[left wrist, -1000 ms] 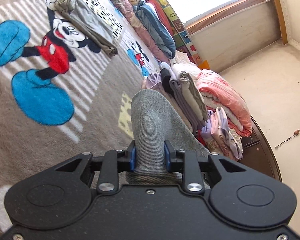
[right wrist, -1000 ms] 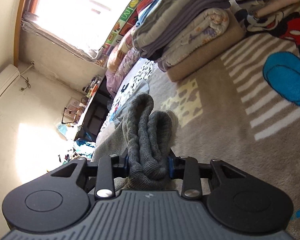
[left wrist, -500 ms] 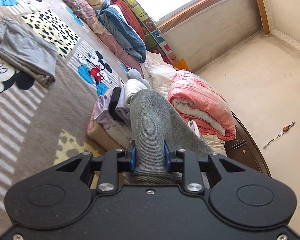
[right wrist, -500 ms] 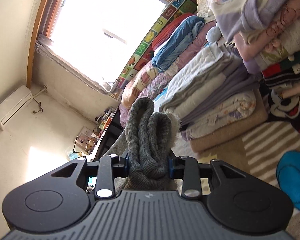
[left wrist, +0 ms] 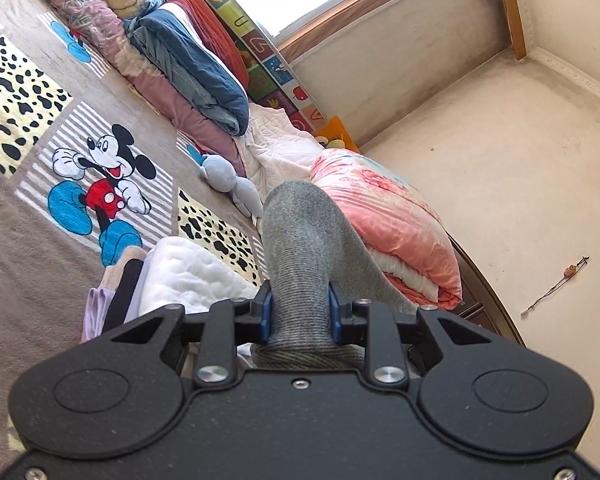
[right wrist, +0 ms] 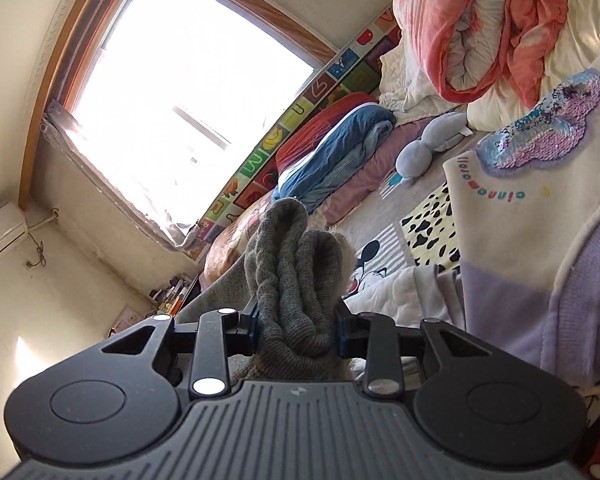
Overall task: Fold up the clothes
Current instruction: 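Lift the grey bundle with both grippers and carry it over the folded clothes stack, then lower the grey bundle onto the top of the stack and open both grippers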
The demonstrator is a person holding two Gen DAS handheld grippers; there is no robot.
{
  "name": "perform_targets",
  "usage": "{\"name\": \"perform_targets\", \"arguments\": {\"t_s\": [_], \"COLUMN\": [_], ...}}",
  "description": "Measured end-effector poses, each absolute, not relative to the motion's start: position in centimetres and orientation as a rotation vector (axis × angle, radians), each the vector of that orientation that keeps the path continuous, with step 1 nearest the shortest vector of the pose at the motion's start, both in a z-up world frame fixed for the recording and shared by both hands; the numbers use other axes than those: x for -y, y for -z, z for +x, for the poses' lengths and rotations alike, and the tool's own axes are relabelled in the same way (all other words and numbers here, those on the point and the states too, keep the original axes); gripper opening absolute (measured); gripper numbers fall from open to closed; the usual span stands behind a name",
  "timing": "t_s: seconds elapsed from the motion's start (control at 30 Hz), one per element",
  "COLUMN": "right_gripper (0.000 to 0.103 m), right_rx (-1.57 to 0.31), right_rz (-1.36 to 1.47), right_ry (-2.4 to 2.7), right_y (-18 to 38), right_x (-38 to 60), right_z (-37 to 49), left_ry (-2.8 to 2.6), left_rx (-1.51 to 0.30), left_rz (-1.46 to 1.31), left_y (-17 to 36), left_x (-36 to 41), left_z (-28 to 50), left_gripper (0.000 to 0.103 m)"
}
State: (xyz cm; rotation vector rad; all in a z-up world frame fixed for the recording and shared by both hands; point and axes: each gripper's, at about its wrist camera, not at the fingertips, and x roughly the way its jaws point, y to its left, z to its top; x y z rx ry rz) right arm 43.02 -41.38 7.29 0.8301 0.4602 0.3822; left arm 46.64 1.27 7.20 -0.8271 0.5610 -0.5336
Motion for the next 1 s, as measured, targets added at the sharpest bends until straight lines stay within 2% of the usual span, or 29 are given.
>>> {"name": "perform_targets", "arguments": {"t_s": [0.13, 0.23, 0.37, 0.43, 0.47, 0.53, 0.63, 0.8, 0.9, 0.97, 1.0], "right_gripper": [0.035, 0.035, 0.037, 0.044, 0.048, 0.065, 0.065, 0.060, 0.060, 0.060, 0.060], "right_rx": [-0.459, -0.480, -0.591, -0.547, -0.525, -0.443, -0.286, -0.260, -0.348, -0.527, -0.526], "right_rz": [0.815, 0.811, 0.617, 0.560, 0.531, 0.461, 0.324, 0.137, 0.062, 0.056, 0.085], "right_ry": [-0.327, -0.280, -0.195, -0.184, -0.178, -0.131, -0.113, -0.227, -0.226, -0.208, -0.208], "right_y": [-5.5, -3.6, -2.2, -3.3, -3.8, -5.5, -7.7, -8.7, -6.3, -2.3, -1.2], "right_x": [41.7, 41.7, 39.2, 38.7, 38.4, 38.3, 37.4, 33.2, 31.2, 31.1, 31.5], "right_z": [45.1, 46.4, 47.3, 46.1, 45.5, 43.6, 41.2, 42.1, 44.5, 47.0, 46.8], "left_ry": [0.520, 0.449, 0.388, 0.377, 0.363, 0.338, 0.347, 0.421, 0.388, 0.367, 0.365], "left_rx": [-0.589, -0.627, -0.642, -0.594, -0.564, -0.495, -0.387, -0.298, -0.380, -0.422, -0.403], "left_rz": [-0.847, -0.739, -0.662, -0.643, -0.610, -0.543, -0.458, -0.232, -0.066, 0.054, 0.095], "left_y": [-5.4, -3.6, -1.5, -1.8, -2.3, -3.4, -4.8, -5.4, -2.6, -0.2, 0.7], "left_x": [-0.5, 0.5, 0.7, 0.0, -0.2, -0.5, 0.2, 4.5, 6.8, 8.1, 8.3], "left_z": [49.2, 50.5, 50.6, 49.7, 49.2, 48.2, 46.9, 46.1, 47.3, 47.8, 47.4], "left_gripper": [0.025, 0.025, 0.033, 0.041, 0.042, 0.042, 0.042, 0.042, 0.042, 0.043, 0.043]}}
